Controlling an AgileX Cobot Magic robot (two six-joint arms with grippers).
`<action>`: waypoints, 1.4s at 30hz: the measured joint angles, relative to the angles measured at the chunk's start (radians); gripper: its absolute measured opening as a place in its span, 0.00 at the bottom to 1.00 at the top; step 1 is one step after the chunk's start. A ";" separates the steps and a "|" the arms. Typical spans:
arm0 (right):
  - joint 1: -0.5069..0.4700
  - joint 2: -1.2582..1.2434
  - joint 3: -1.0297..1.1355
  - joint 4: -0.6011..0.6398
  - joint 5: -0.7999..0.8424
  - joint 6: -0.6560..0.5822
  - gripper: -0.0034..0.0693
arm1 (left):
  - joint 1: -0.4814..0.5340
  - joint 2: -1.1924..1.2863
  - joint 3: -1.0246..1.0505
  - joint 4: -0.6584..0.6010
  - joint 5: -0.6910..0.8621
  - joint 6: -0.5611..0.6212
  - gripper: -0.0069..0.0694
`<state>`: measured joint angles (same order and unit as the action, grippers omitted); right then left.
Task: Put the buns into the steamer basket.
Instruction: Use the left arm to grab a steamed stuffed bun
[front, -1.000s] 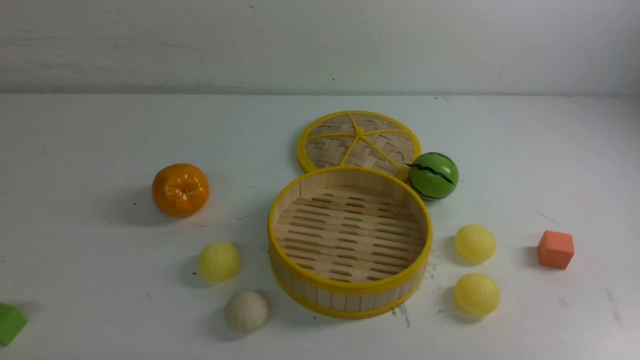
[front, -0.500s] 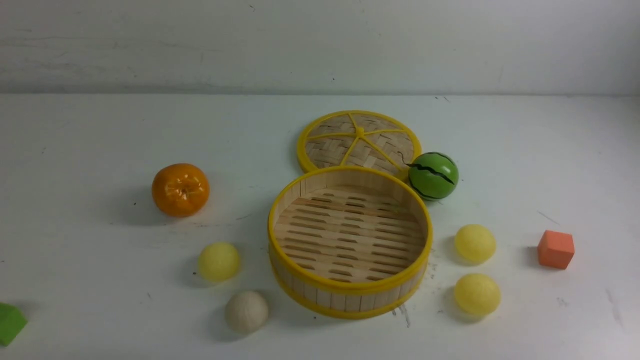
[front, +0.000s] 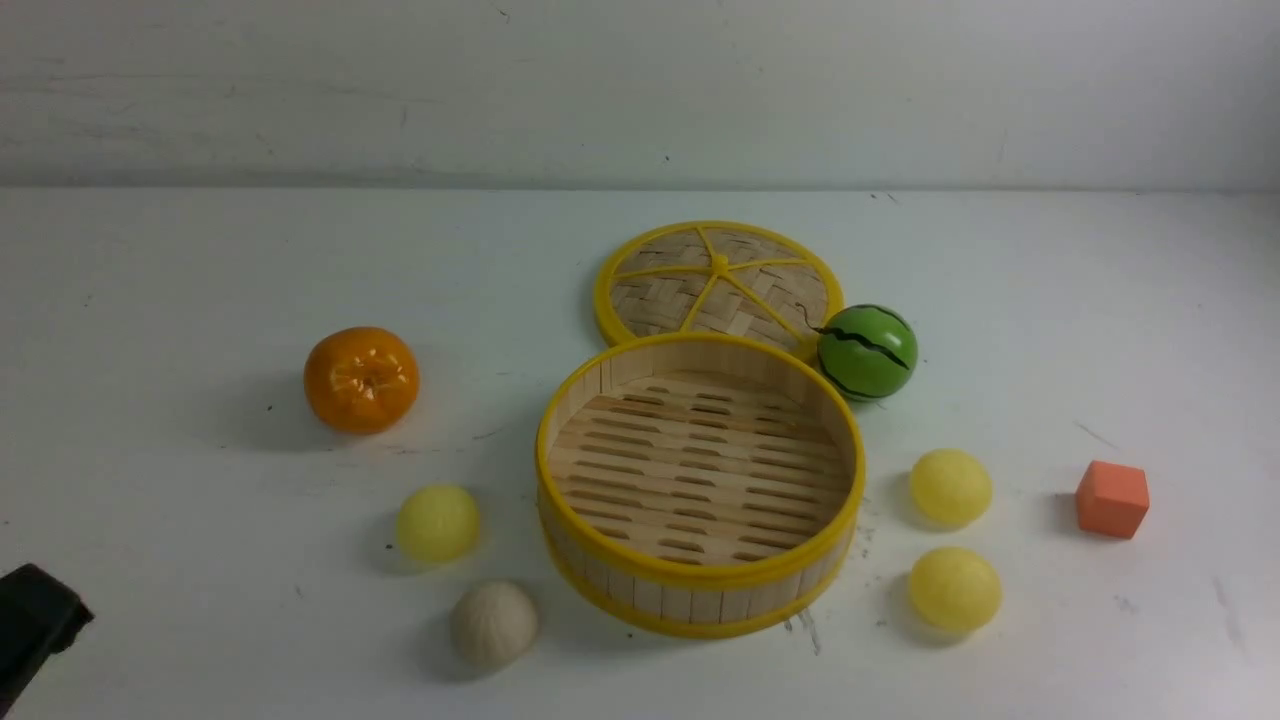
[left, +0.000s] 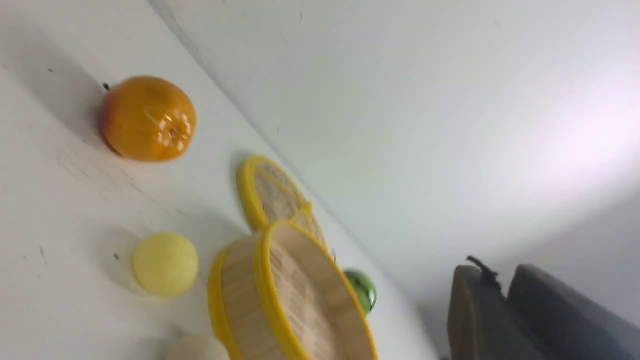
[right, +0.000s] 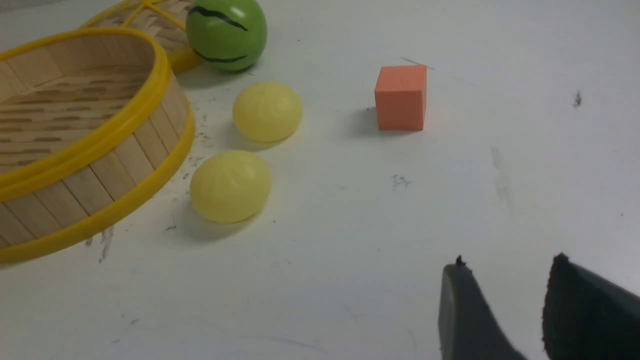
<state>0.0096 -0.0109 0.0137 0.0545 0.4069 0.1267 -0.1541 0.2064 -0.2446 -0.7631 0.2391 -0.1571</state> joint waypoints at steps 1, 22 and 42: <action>0.000 0.000 0.000 0.000 0.000 0.000 0.38 | 0.000 0.063 -0.063 0.029 0.083 0.031 0.09; 0.000 0.000 0.000 0.000 0.000 0.000 0.38 | -0.134 1.440 -0.945 0.567 0.661 0.106 0.07; 0.000 0.000 0.000 0.000 0.000 0.000 0.38 | -0.203 1.633 -1.112 0.757 0.604 0.095 0.08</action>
<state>0.0096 -0.0109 0.0137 0.0545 0.4069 0.1267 -0.3567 1.8395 -1.3569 -0.0064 0.8435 -0.0620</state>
